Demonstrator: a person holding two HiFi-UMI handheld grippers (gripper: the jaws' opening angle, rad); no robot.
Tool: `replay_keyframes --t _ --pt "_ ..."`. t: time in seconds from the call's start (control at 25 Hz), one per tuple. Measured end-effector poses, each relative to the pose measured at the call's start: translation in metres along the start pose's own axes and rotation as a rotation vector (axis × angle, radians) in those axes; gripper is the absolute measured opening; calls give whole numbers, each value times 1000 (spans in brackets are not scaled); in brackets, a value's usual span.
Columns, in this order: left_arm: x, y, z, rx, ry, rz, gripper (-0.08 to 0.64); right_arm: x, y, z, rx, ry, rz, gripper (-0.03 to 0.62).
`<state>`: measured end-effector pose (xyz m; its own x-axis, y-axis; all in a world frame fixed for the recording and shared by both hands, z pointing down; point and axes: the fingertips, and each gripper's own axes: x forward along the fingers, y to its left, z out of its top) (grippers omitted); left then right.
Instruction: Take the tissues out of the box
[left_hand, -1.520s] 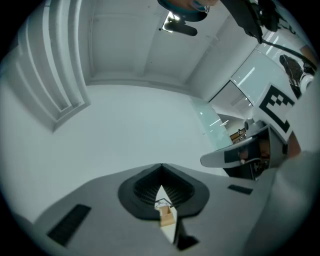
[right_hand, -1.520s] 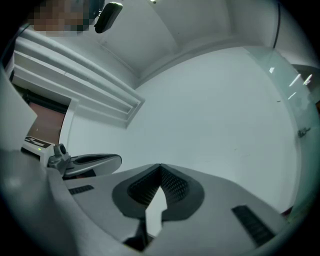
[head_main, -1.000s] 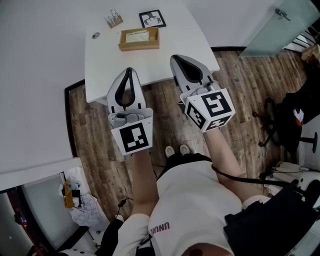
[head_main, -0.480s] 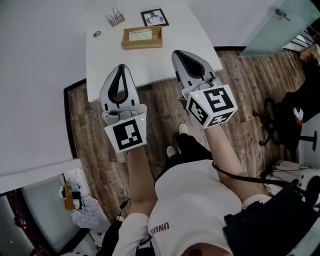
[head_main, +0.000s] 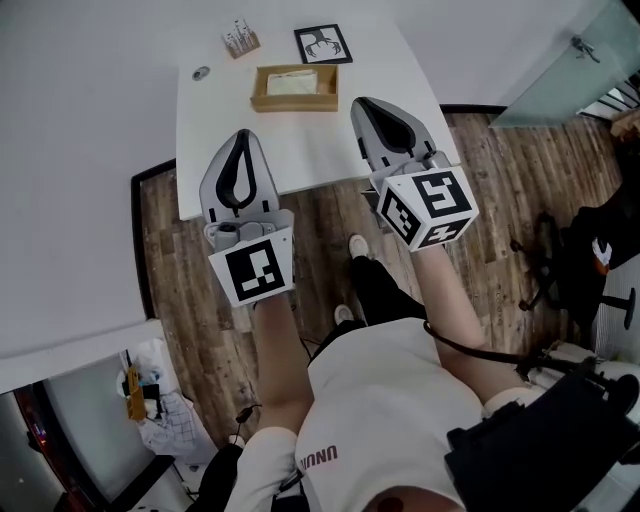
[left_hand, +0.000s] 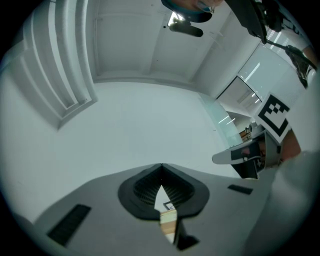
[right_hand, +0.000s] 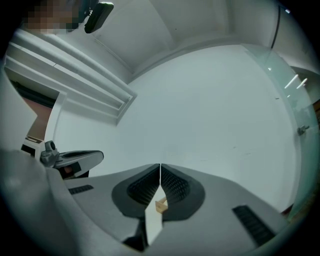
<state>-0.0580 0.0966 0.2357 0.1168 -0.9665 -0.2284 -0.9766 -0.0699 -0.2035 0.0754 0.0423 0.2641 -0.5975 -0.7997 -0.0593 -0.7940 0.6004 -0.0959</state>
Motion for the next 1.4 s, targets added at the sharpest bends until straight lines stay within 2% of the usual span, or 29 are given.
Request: replay_keyframes --t 0.56,0.84,1.12,1.32,1.4 --pt "95 24 -24 24 34 82 12 96 -60 -2 -8 33 61 21" --pt "134 33 -34 35 45 133 12 140 -81 -2 -20 47 122 21" --pt "156 40 -46 43 62 183 12 172 -95 -12 -35 77 177 21" --pt "165 45 -59 37 86 197 12 188 -98 -25 -47 111 203 21" --pt "168 48 -65 57 94 193 12 193 -98 -31 -55 125 213 21"
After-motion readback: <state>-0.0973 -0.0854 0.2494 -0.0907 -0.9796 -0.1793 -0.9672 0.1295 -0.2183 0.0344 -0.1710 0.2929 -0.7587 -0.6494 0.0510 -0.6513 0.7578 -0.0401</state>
